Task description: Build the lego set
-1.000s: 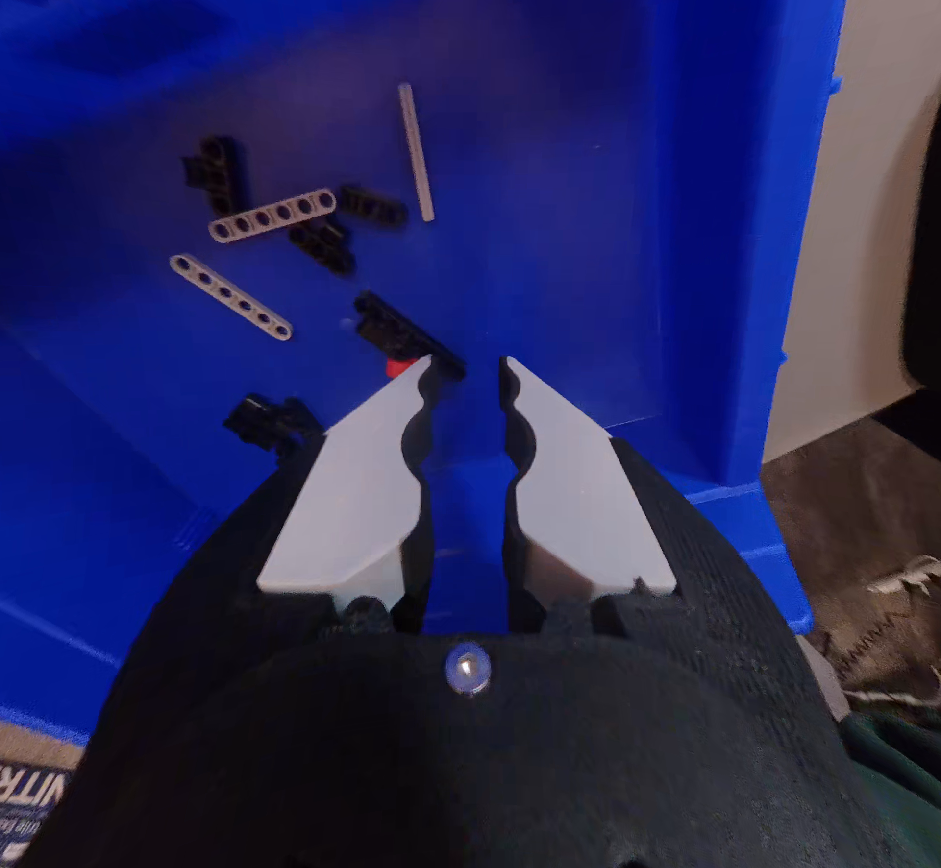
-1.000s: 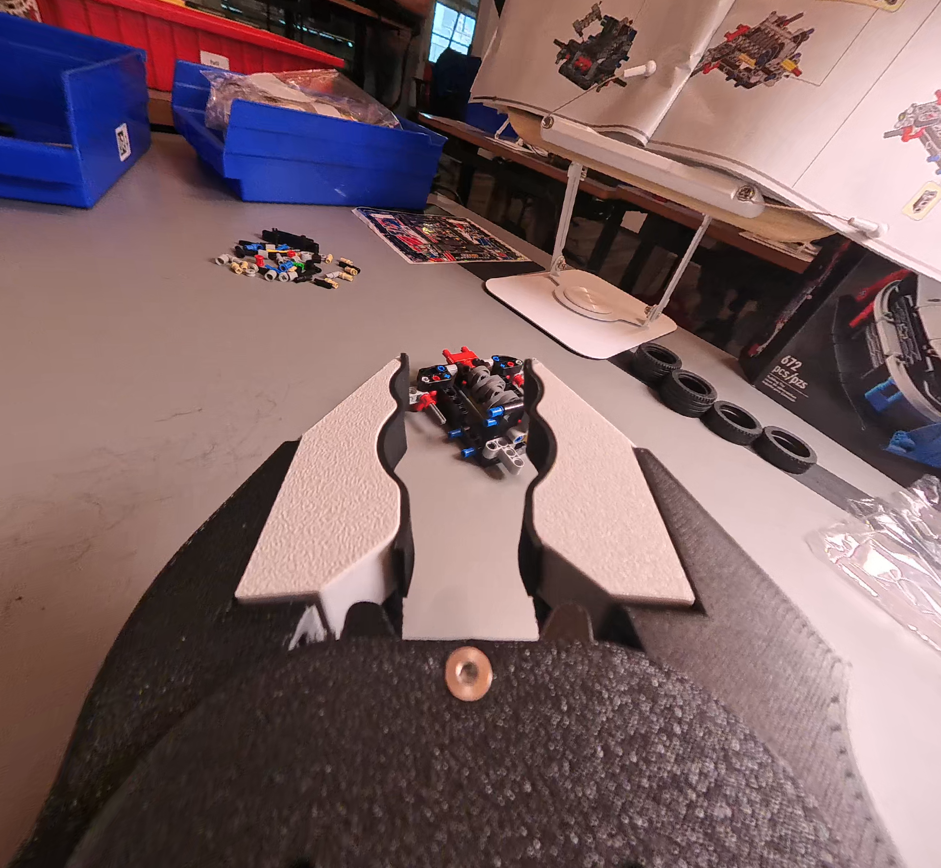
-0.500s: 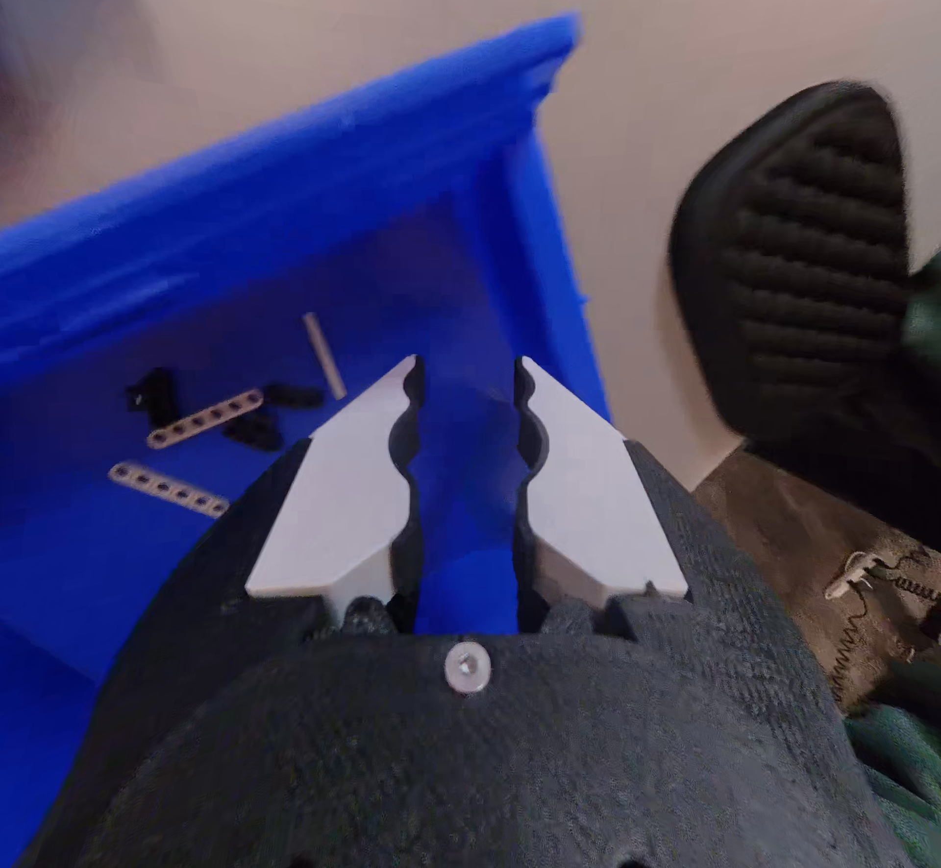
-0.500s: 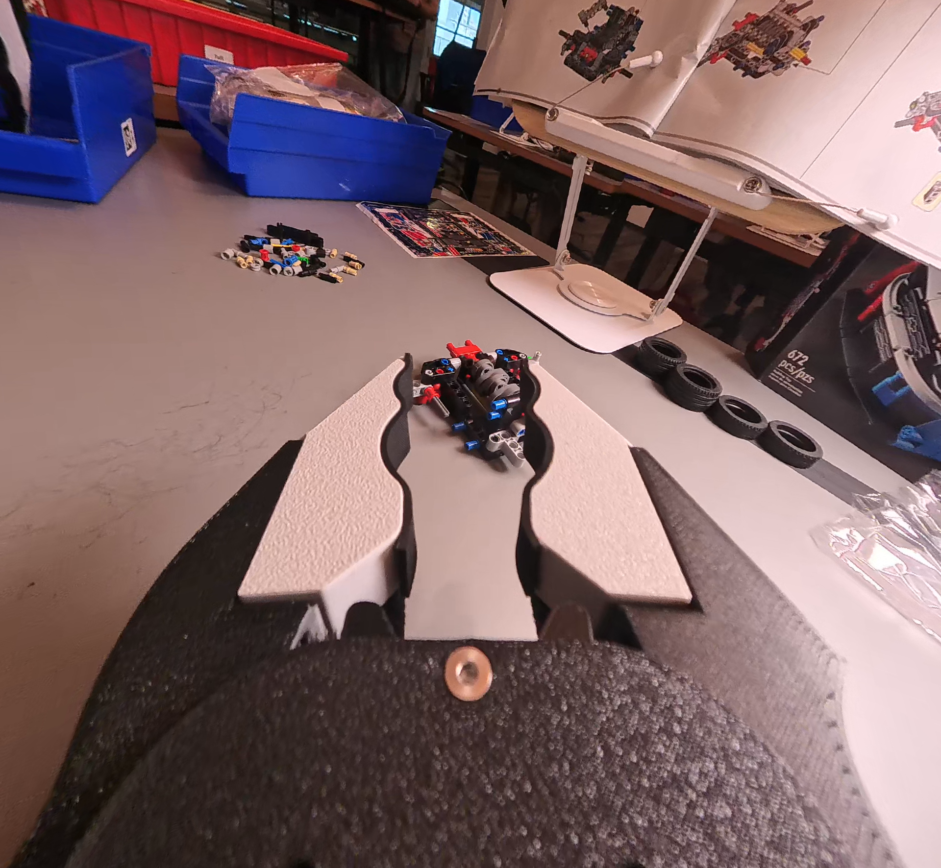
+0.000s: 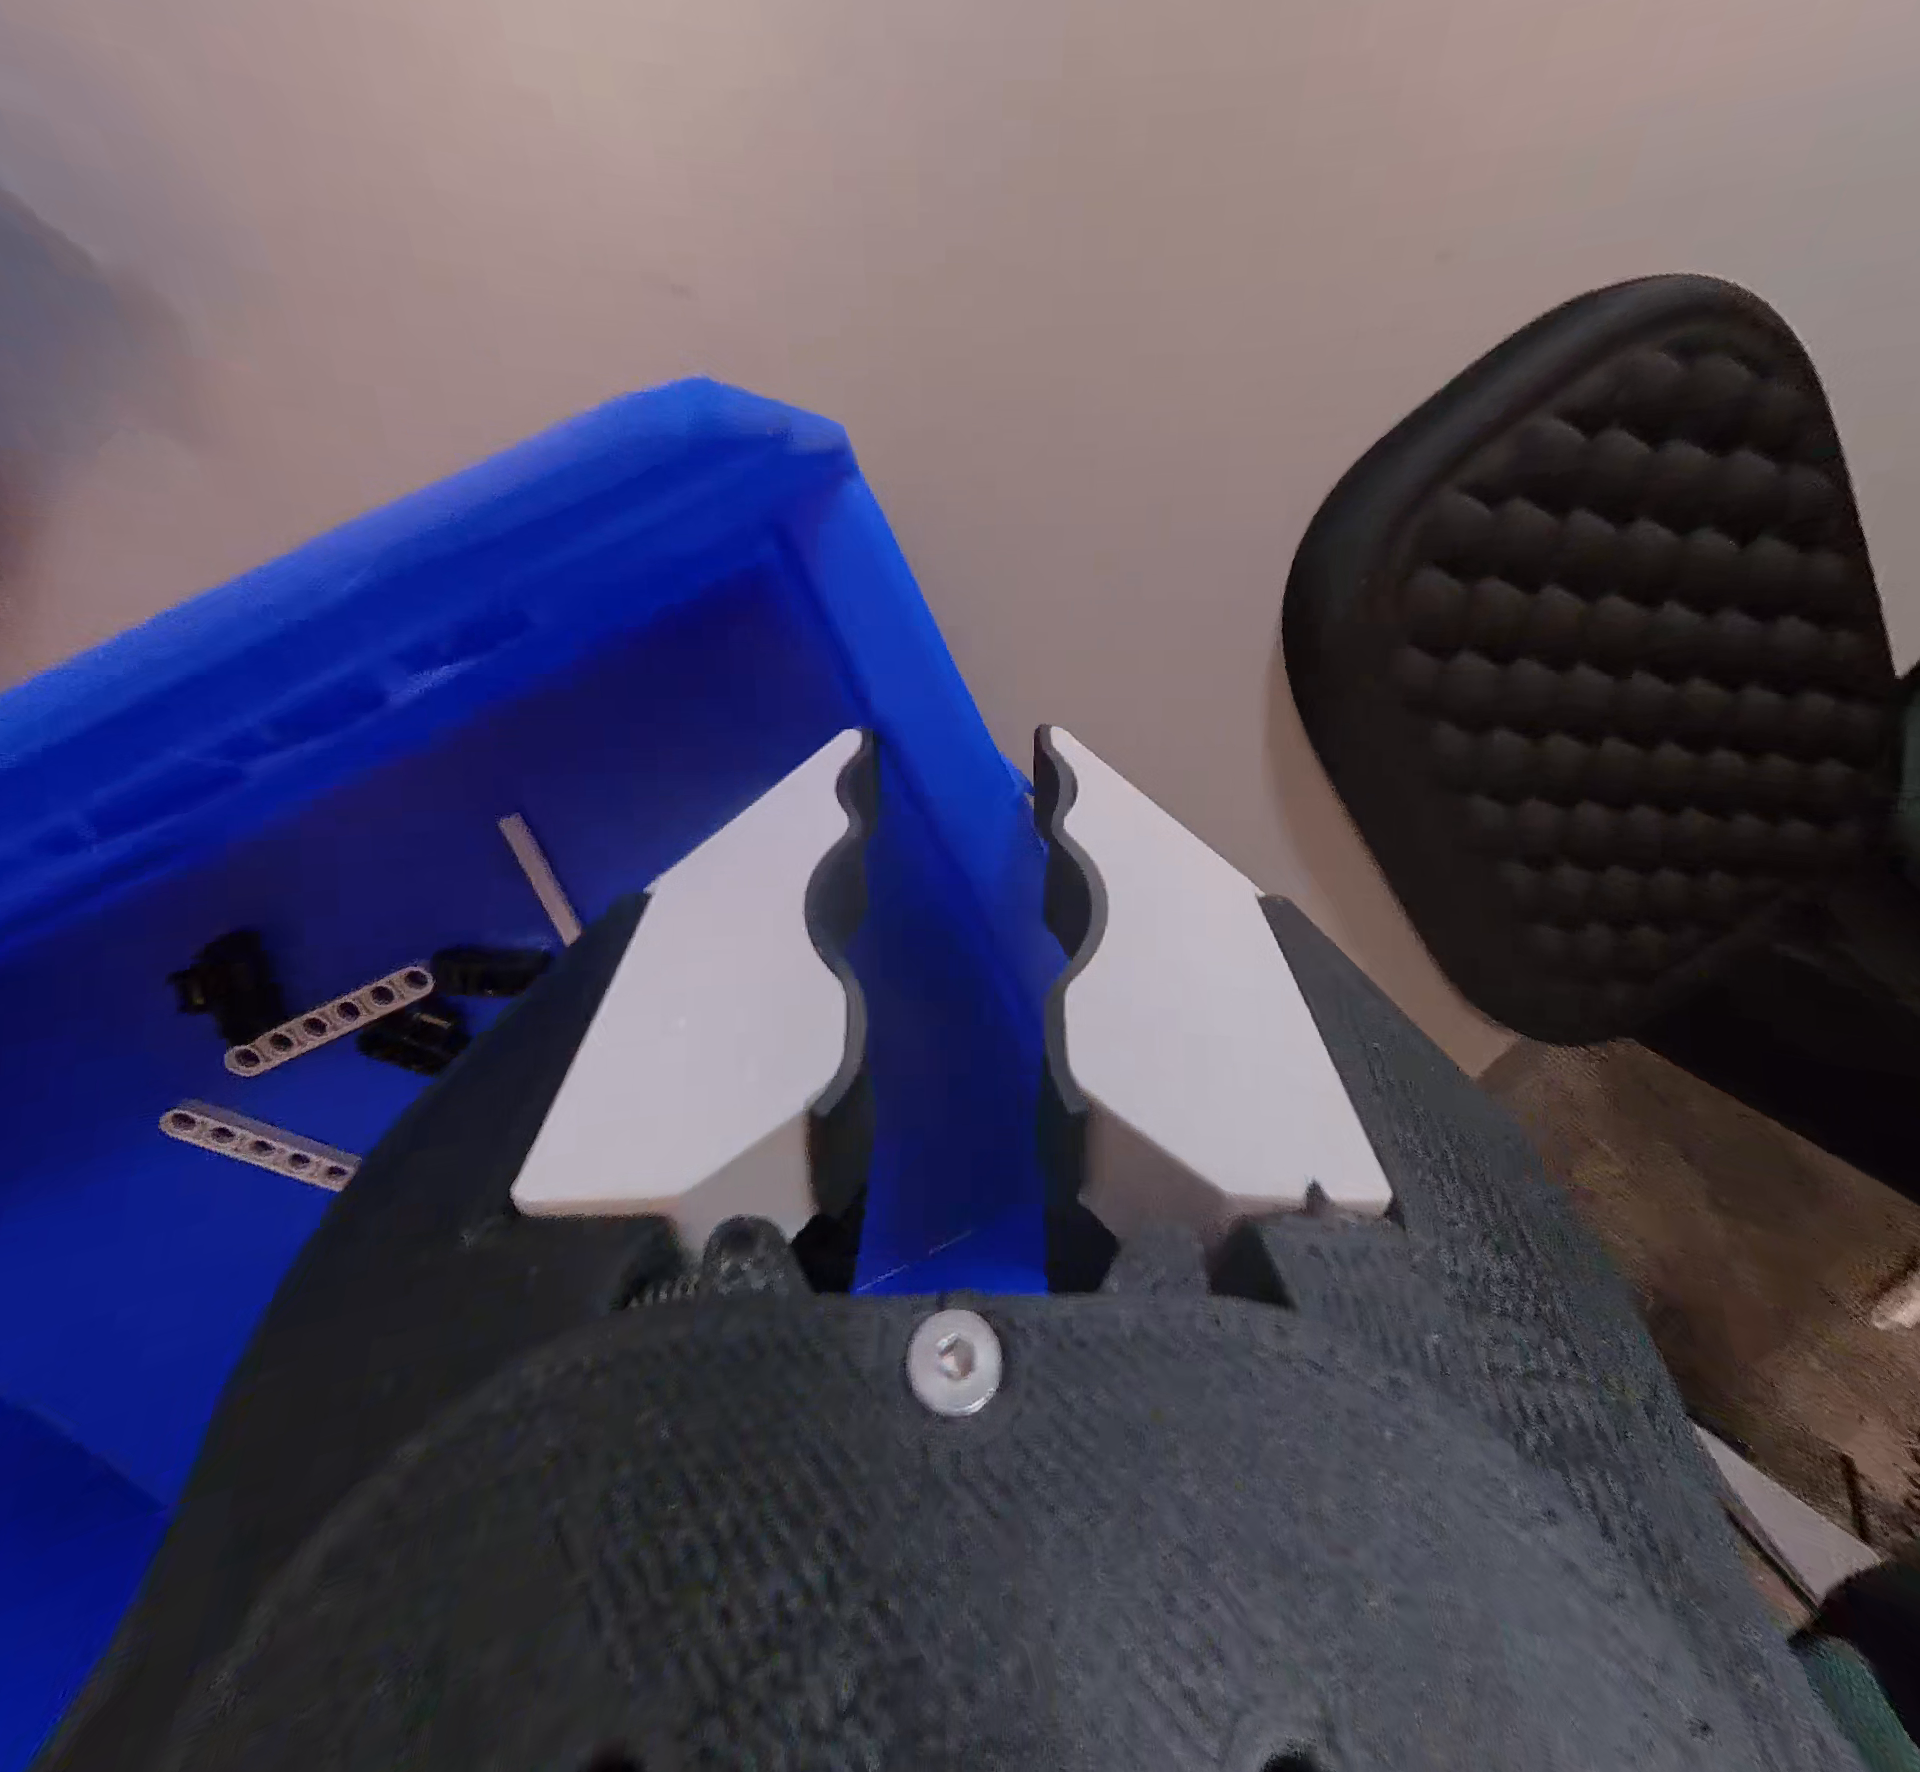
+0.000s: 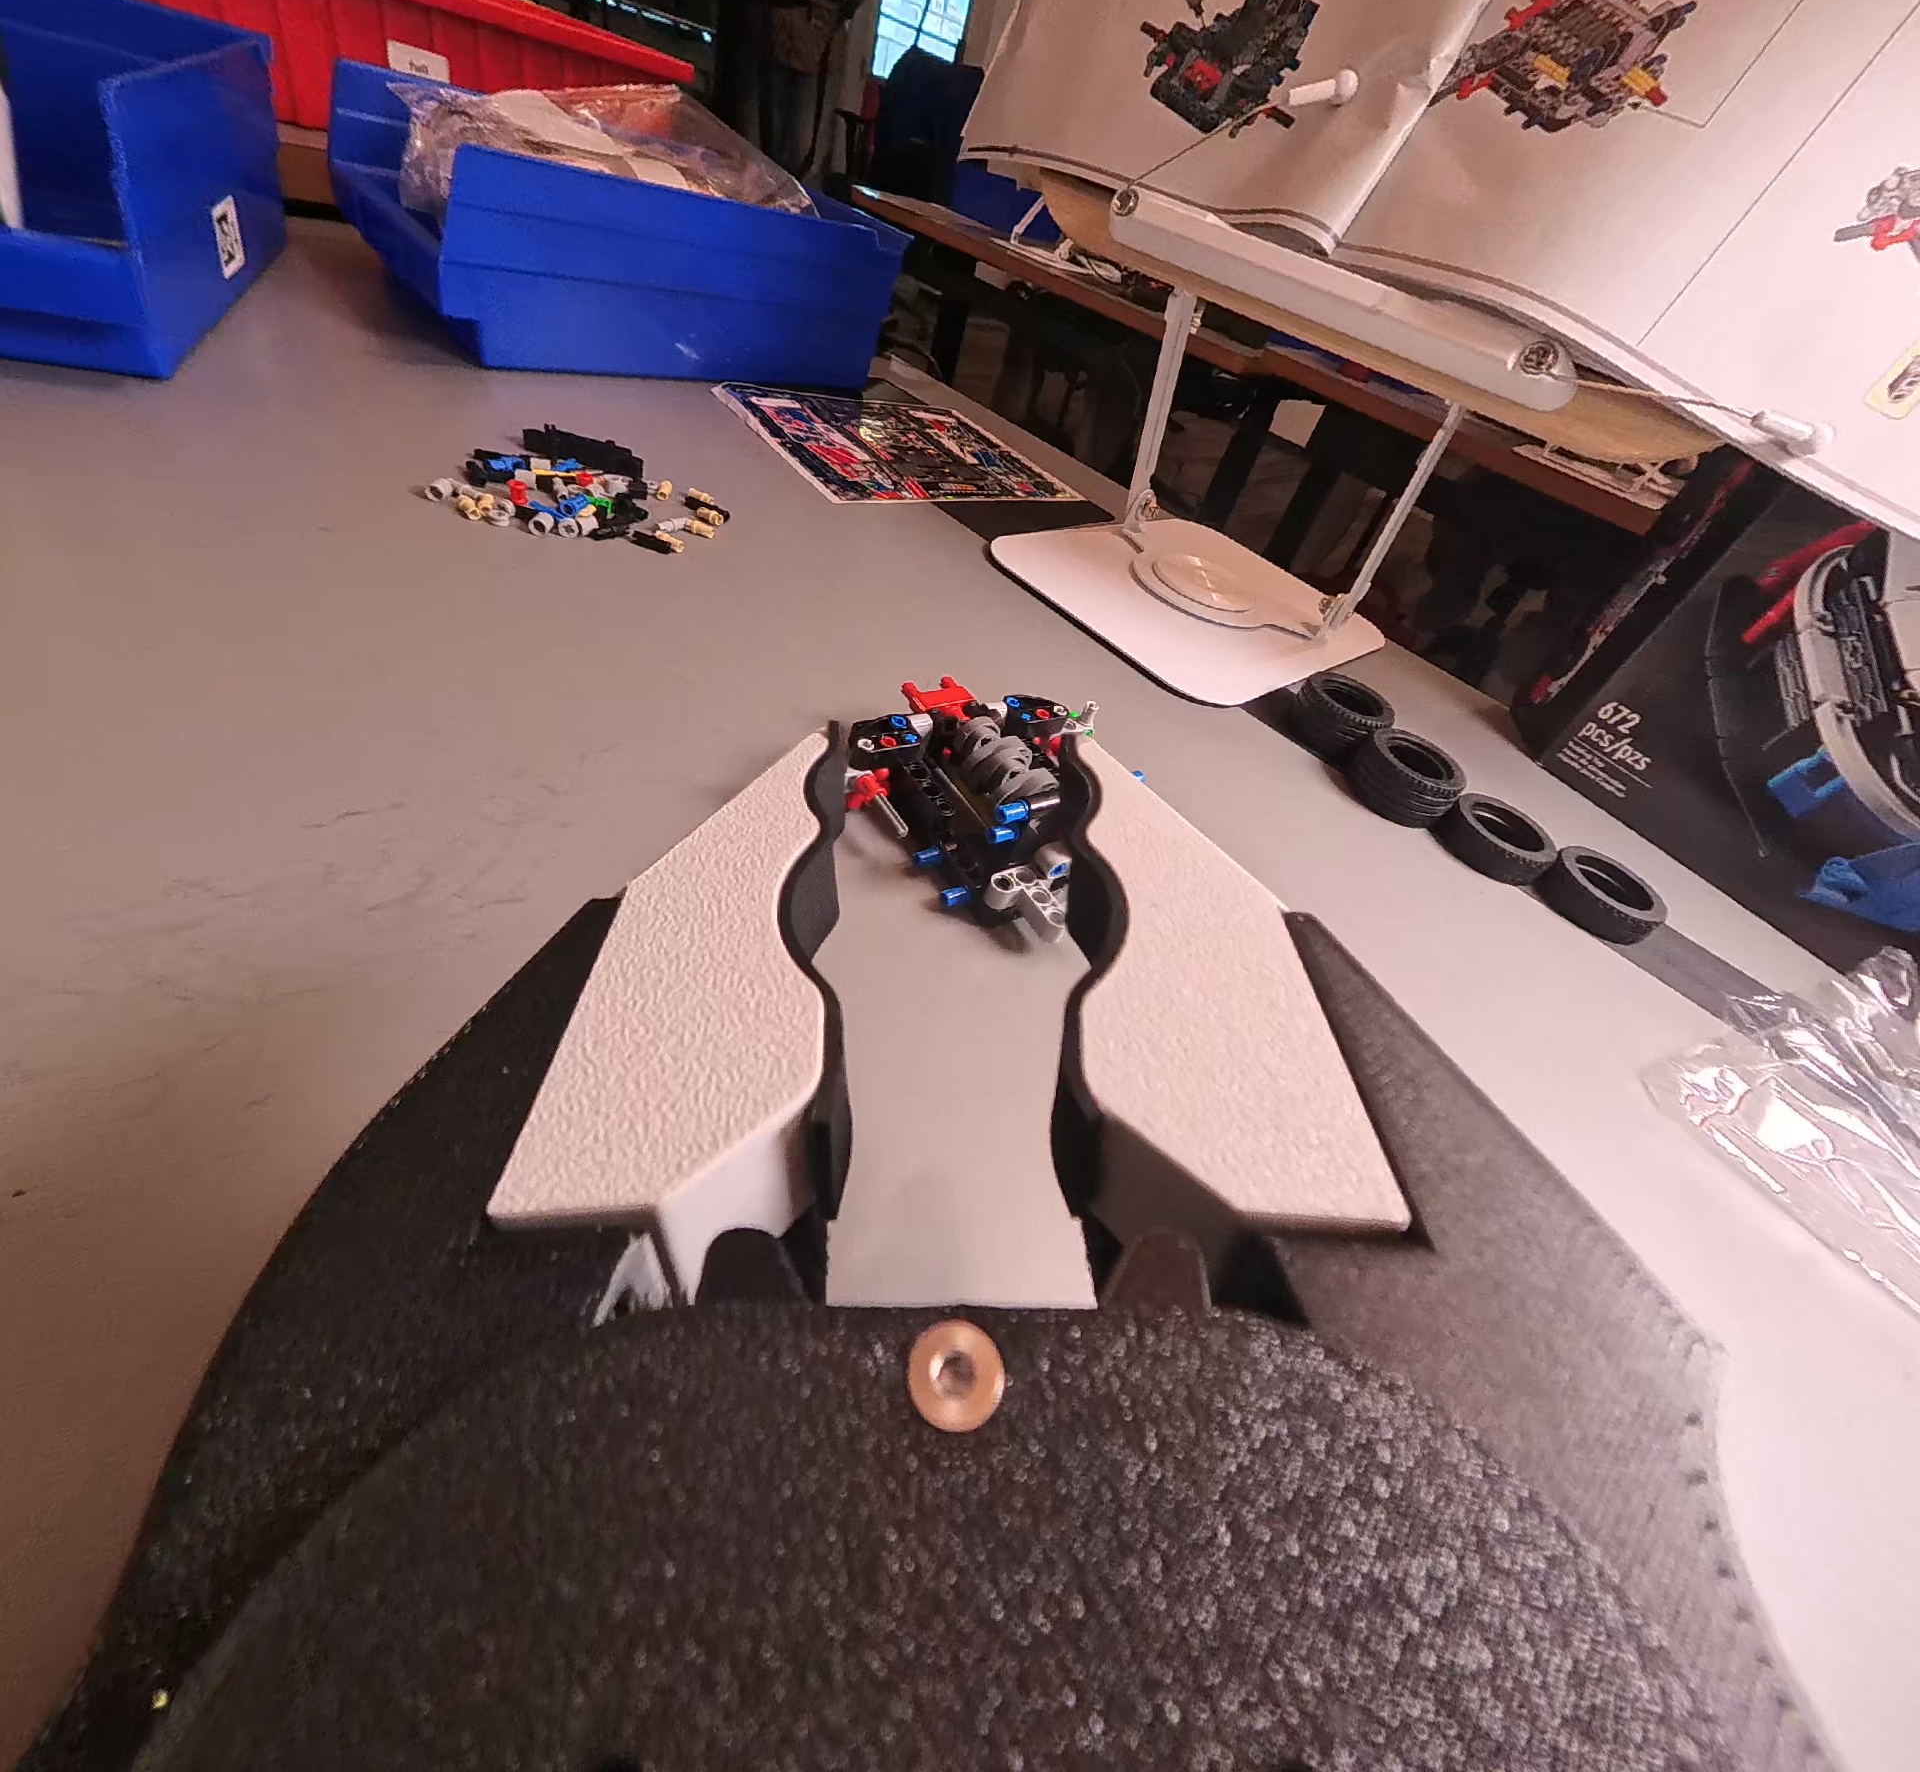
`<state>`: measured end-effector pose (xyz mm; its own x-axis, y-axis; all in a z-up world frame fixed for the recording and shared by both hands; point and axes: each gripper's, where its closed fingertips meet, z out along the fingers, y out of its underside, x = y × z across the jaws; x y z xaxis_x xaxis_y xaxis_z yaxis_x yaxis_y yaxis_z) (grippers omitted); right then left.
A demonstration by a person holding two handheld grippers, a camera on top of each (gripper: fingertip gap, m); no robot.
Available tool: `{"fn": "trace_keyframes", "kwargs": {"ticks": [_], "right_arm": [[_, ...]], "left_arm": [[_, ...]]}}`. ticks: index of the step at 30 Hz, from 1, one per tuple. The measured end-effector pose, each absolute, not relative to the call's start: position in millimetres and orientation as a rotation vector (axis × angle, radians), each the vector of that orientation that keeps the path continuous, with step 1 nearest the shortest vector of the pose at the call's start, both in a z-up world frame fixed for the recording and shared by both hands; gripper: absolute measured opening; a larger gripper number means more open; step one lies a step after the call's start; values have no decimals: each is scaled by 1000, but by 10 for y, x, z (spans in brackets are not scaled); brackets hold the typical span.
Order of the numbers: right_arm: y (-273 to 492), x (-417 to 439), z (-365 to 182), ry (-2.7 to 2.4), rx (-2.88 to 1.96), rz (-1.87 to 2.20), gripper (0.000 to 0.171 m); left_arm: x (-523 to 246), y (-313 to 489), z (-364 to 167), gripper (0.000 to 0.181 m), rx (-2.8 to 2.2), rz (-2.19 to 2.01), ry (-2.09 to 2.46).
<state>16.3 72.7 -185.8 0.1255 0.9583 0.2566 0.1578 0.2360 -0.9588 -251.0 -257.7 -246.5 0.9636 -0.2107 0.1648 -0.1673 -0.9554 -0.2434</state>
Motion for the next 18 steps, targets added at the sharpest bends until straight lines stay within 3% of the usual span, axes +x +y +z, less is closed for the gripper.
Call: {"fn": "trace_keyframes", "kwargs": {"ticks": [1,10,18], "right_arm": [[734,163,-1860,-1308,-1188,846,38],[843,186,-1829,-1265,-1183,803,39],[1083,224,-1834,-1194,-1233,702,39]], "left_arm": [[-2523,-2547,-2462,27,-2879,-252,282],[-2733,-2208,-2394,27,-2720,-9,200],[-2994,-2176,-1858,29,-2363,18,96]]}}
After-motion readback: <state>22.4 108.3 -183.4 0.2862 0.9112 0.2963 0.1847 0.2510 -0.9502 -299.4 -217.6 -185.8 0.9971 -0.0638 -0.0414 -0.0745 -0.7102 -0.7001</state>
